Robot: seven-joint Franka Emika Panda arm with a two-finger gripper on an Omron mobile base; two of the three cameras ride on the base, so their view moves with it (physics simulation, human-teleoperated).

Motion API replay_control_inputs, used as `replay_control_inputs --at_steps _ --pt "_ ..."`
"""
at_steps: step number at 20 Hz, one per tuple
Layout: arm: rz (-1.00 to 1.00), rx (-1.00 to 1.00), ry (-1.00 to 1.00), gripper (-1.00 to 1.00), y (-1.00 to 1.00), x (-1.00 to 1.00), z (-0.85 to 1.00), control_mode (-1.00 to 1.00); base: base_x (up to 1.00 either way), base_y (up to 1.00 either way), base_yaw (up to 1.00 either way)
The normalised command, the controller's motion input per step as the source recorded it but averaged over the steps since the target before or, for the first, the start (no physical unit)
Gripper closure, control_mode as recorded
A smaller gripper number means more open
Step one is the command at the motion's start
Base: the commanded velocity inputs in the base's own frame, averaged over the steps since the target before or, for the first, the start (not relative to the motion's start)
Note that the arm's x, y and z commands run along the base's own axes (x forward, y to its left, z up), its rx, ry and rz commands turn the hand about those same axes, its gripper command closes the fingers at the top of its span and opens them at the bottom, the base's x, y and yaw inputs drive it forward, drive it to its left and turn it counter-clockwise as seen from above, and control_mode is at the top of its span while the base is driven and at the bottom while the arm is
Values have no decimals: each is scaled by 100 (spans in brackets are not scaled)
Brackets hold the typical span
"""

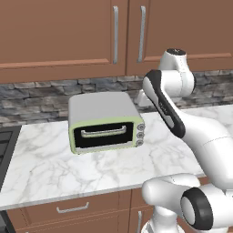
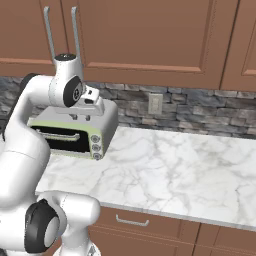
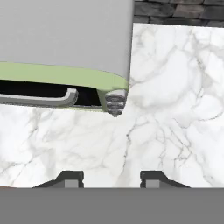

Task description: Open the cabinet directly in front. Then move the liquor and the cup to the dining counter with the candle on it.

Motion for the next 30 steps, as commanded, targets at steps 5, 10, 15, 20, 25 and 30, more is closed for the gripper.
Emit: replay_control_inputs --at_steps 5,10,15,20,25,30 --pt "0 0 -7 -100 0 -10 2 -100 0 0 0" --pt "0 0 -26 -100 0 -30 18 -100 0 0 0" --pt "0 0 -36 -100 0 -40 29 -100 0 0 0" --pt "0 0 -40 -100 1 -37 35 -100 0 0 0" --pt "0 3 -40 -100 4 -35 38 -100 0 0 0" --pt "0 5 -37 -100 11 -30 41 -100 0 0 0"
